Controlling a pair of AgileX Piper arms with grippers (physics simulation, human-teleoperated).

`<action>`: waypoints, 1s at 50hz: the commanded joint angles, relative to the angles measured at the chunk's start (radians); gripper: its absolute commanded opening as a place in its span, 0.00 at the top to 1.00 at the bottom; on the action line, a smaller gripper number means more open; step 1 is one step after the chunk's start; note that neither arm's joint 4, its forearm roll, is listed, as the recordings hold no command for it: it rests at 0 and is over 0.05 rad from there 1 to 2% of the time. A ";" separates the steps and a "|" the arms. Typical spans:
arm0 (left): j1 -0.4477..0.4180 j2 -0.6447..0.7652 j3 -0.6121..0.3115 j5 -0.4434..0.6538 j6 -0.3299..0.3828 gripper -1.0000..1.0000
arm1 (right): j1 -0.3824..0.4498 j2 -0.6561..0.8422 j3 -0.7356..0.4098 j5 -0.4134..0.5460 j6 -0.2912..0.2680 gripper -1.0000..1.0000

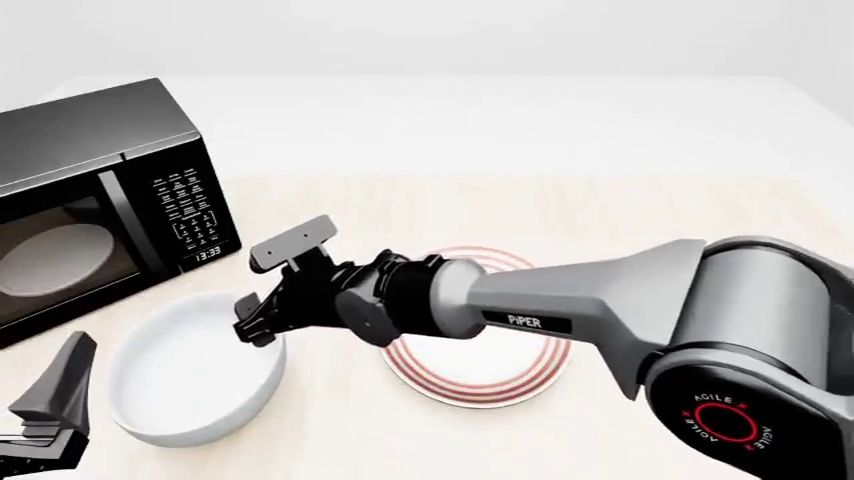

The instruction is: Put the white bowl to the right of the plate.

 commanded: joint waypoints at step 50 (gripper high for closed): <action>0.000 0.000 0.000 0.000 0.000 0.00 | 0.009 0.089 0.022 -0.093 0.074 0.00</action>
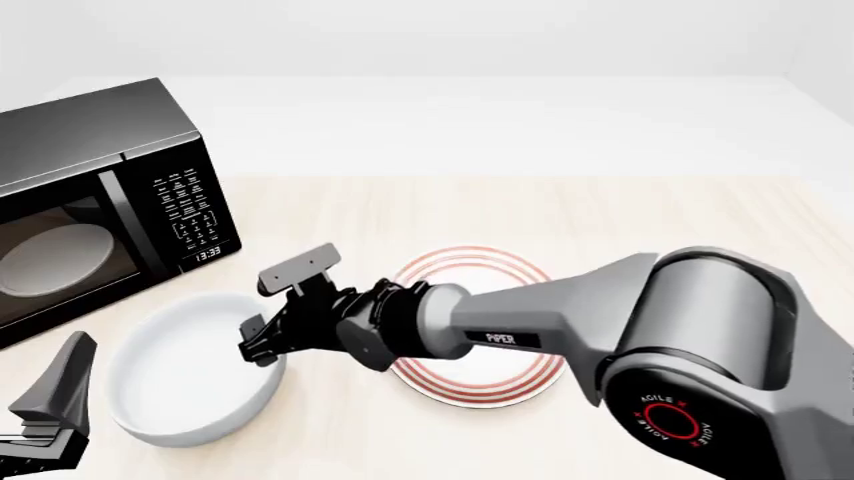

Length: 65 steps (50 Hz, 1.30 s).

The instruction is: Put the white bowl to the right of the plate.

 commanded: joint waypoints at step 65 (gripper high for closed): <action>0.000 0.000 0.000 0.000 0.000 0.00 | -0.013 -0.092 0.052 0.012 -0.029 1.00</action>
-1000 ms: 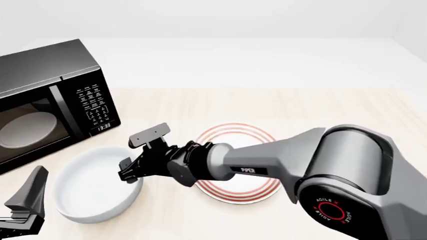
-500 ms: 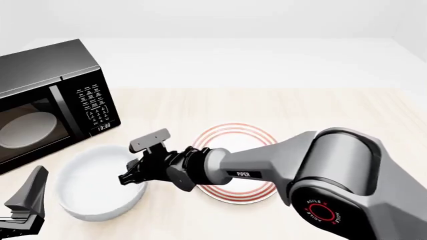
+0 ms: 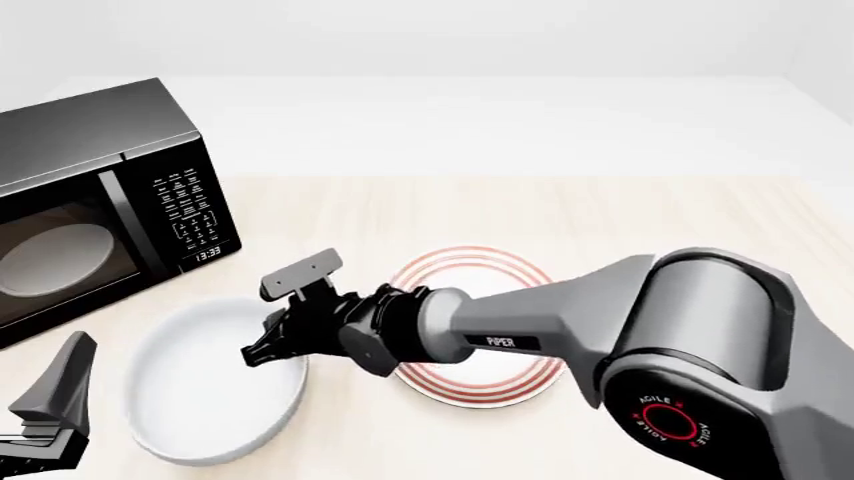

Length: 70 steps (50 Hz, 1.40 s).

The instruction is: Put the white bowl to the right of the plate.

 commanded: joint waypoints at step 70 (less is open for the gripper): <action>0.000 0.000 0.000 0.000 0.000 0.00 | -0.642 -0.661 0.656 -0.131 -0.141 1.00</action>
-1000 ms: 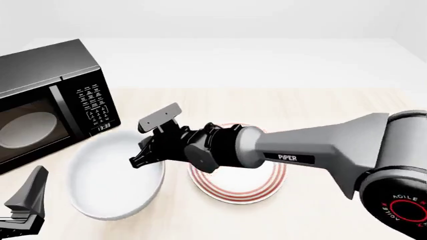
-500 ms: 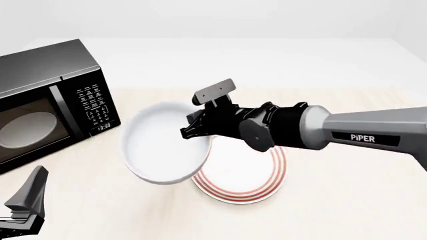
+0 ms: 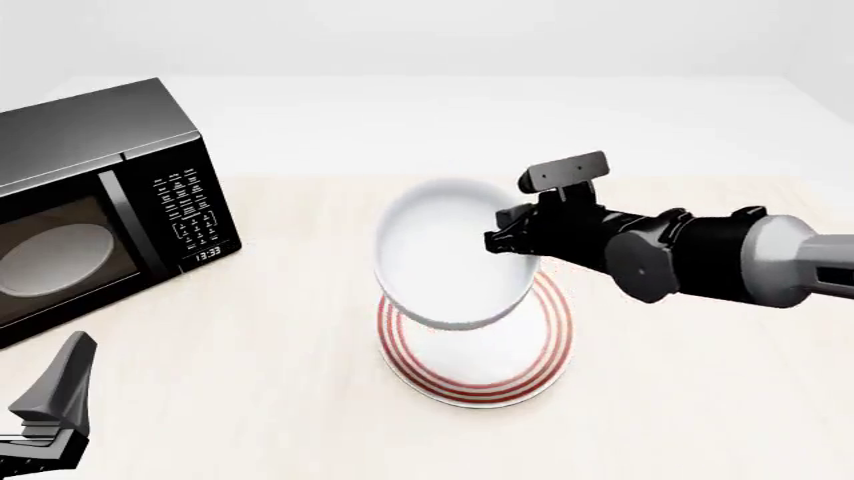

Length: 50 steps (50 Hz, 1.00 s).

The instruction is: Put the white bowl to the right of the plate.

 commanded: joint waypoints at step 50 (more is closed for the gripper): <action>0.000 0.000 0.000 0.000 0.000 0.00 | -0.633 -0.296 0.435 -0.143 0.043 1.00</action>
